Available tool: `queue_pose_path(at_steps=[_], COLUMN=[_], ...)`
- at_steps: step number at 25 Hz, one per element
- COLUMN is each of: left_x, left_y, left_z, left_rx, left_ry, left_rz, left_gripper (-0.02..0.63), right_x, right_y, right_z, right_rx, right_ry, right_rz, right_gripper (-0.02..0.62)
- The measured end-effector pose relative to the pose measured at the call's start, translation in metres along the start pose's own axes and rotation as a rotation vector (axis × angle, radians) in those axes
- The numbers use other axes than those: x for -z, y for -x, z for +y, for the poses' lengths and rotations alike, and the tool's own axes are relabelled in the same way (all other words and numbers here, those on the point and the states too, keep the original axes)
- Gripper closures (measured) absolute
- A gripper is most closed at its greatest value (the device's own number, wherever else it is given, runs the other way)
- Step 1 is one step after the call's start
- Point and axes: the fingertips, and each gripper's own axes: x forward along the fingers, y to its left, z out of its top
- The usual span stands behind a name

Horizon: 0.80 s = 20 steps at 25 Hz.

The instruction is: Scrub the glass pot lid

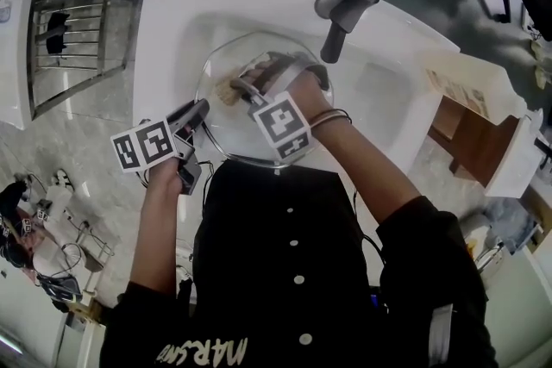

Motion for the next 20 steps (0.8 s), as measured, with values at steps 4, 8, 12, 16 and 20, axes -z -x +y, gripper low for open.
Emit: queue_pose_path(at_steps=[4, 8, 12, 16, 20], left_x=[0.0, -0.001, -0.001, -0.001, -0.001], left_y=[0.001, 0.0, 0.001, 0.001, 0.0], left_z=[0.0, 0.0, 0.0, 0.0, 0.001], left_rx=[-0.004, -0.005, -0.007, -0.007, -0.01], left_ry=[0.0, -0.003, -0.005, -0.006, -0.008], left_rz=[-0.003, -0.007, -0.009, -0.012, -0.012], left_gripper=[0.485, 0.485, 0.485, 0.485, 0.485], right_x=[0.007, 0.014, 0.021, 0.028, 0.036], right_y=[0.007, 0.012, 0.018, 0.025, 0.033], right_z=[0.013, 0.024, 0.033, 0.043, 0.055], right_rx=[-0.046, -0.067, -0.098, -0.134, -0.168], right_ry=[0.006, -0.004, -0.049, -0.052, -0.067], right_rz=[0.018, 0.034, 0.046, 0.065, 0.077], right_gripper=[0.462, 0.462, 0.462, 0.462, 0.462])
